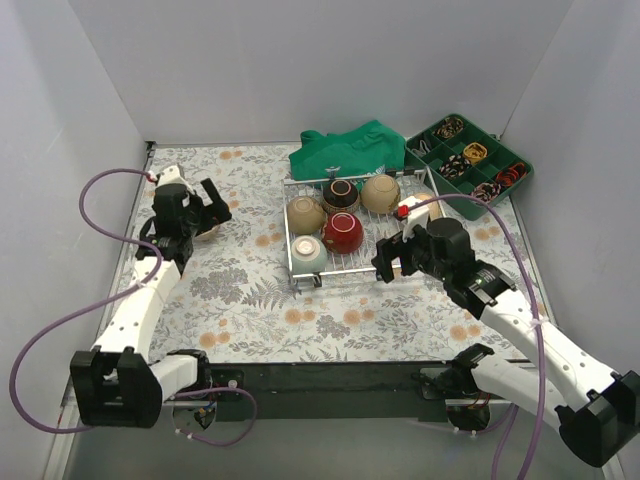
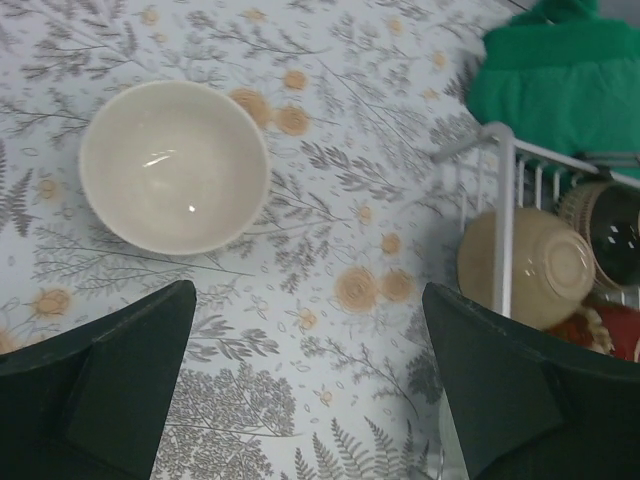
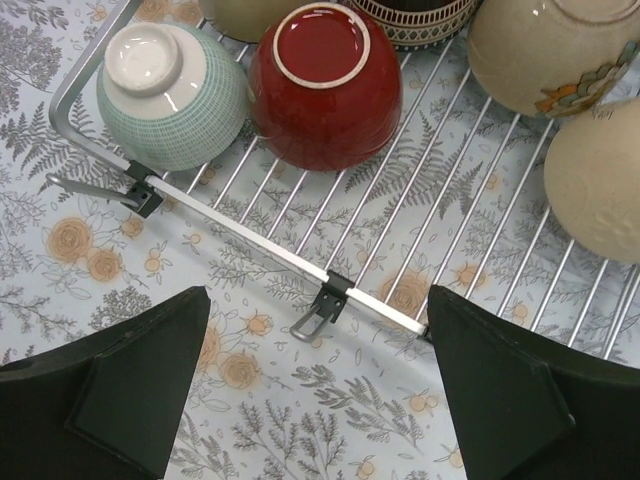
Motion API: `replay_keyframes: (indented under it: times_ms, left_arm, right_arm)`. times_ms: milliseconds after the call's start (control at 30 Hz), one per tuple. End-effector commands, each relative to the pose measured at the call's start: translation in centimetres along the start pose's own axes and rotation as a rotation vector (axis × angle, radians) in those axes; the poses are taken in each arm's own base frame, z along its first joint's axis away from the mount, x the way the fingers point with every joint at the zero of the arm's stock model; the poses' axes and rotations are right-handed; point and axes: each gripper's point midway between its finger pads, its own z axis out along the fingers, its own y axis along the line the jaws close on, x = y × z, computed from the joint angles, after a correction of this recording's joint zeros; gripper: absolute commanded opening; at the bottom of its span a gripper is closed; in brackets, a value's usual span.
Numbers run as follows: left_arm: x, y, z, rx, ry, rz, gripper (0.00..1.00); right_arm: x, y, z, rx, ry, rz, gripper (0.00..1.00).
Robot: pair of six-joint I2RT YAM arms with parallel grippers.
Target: Unload the bowls from the dish rack
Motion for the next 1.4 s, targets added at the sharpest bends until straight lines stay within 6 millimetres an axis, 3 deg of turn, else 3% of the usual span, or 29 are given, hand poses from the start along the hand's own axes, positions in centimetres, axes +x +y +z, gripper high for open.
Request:
replay_keyframes:
  times_ms: [0,67,167,233,300,500,900,1100,1367]
  left_arm:
    - [0.6,-2.8,-2.7,0.131,-0.087,0.118,0.98]
    - [1.8,-3.4,-3.3,0.175,-0.088,0.133,0.98]
    - [2.0,-4.2,-4.8,0.224,-0.118,0.143,0.98]
    - [2.4,-3.8,-5.2,0.21,-0.133,0.143,0.98]
    - [3.4,-3.6,-5.0,0.204,-0.124,0.152,0.98]
    - [3.7,-4.1,-5.2,0.214,-0.112,0.164,0.98]
    - [4.2,-4.1,-5.3,0.21,-0.102,0.169,0.98]
    - [4.5,-4.3,-5.2,0.22,-0.09,0.165,0.98]
    - [5.1,-4.6,-5.1,0.243,-0.064,0.17,0.98]
  right_arm:
    - [-4.3,-1.3,0.2,0.058,-0.074,-0.108,0.98]
    - [-4.9,-1.3,0.9,0.048,-0.087,-0.148,0.98]
    - [-5.4,-1.5,2.1,0.031,-0.098,-0.274,0.99]
    - [-5.2,-1.4,3.0,0.007,-0.09,-0.364,0.99]
    - [-5.7,-1.6,3.6,0.014,-0.119,-0.446,0.99]
    - [-6.5,-1.1,5.8,0.016,-0.166,-0.63,0.99]
    - [-2.3,0.5,11.5,0.0,0.019,-0.923,0.99]
    - [-1.7,1.1,13.4,0.017,0.048,-1.008,0.99]
    - [-1.6,1.3,14.4,0.051,0.057,-1.089,0.99]
